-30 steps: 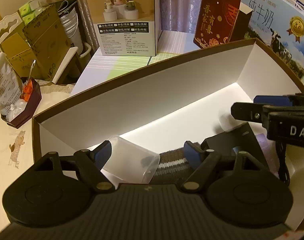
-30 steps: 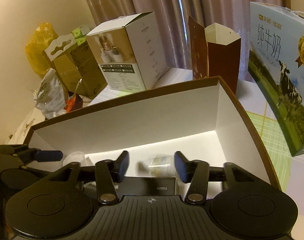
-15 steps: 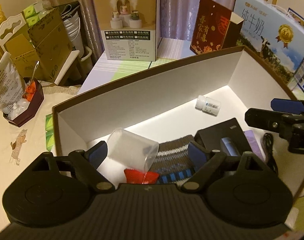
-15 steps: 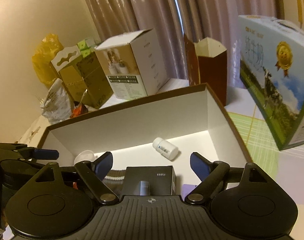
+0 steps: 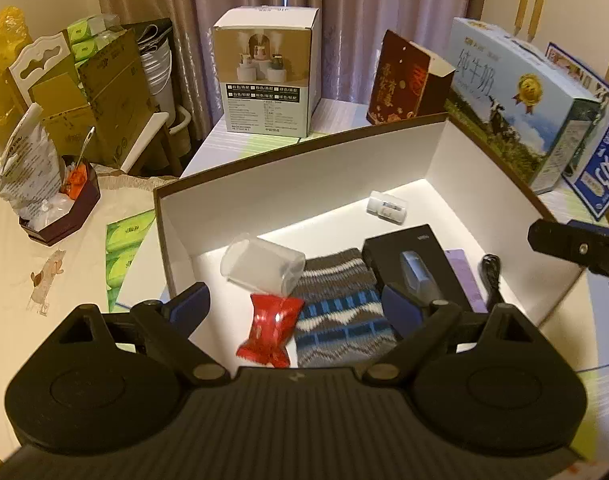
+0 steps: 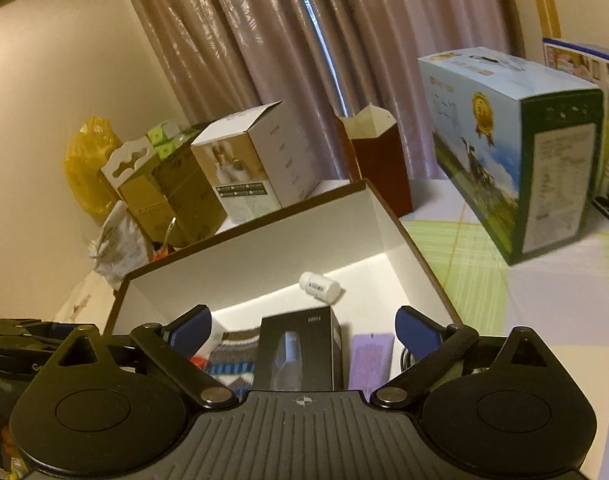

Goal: Organize objects
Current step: 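Withdraw both tools from brown box toward cotton swabs and floss picks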

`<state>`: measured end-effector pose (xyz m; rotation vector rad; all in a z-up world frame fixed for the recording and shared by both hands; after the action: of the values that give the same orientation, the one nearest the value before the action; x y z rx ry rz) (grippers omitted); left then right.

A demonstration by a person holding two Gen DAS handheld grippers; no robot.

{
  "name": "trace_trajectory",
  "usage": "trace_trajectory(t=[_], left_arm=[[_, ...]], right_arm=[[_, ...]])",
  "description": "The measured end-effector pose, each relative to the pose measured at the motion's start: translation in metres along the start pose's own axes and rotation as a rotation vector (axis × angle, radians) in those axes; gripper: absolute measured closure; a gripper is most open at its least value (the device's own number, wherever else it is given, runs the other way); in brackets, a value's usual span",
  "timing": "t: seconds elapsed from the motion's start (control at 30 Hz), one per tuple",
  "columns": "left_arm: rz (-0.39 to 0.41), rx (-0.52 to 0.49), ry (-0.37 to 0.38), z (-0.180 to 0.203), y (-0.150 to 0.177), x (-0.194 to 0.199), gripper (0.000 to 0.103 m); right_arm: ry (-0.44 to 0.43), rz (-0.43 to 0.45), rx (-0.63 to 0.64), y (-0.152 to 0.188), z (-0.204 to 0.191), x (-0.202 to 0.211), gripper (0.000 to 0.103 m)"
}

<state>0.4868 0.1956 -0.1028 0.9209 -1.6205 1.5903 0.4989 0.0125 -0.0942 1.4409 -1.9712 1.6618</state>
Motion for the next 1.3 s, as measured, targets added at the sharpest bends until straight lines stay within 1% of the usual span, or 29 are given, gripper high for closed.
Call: trace_trajectory(t=[0.13,0.37,0.6,0.77,1.03,1.3], left_arm=[[0.014,0.010,0.013,0.003,0.012,0.018,0.011],[0.021,0.029,0.034,0.010,0.035,0.044,0.009],[0.017,0.019,0.051,0.019,0.061,0.065,0.009],[0.009,0.006,0.059,0.025,0.081,0.078,0.009],[-0.003,-0.004,0.067,0.035,0.108,0.094,0.009],[-0.024,-0.009,0.076,0.047,0.134,0.105,0.009]], right_arm=[[-0.004,0.001,-0.020,0.011,-0.001,0.017,0.002],[-0.007,0.006,-0.047,0.030,-0.008,0.044,0.002],[-0.004,0.014,-0.047,0.047,-0.016,0.066,0.002],[0.024,0.007,-0.016,0.062,-0.020,0.080,0.002],[0.019,-0.009,-0.009,0.090,-0.026,0.103,0.002],[0.039,-0.029,-0.014,0.116,-0.022,0.120,0.002]])
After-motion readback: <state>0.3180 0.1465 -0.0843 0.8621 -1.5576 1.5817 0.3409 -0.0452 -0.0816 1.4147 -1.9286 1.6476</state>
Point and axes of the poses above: each gripper's, at about its wrist camera, not at the fingertips, and x roughly against the way its jaws point, z to its right, y to its underside, the point moved 8 cm from there along -x, roughly the way its jaws point, and after that the axes turned 7 degrees about -z, right-handed, at the moved point
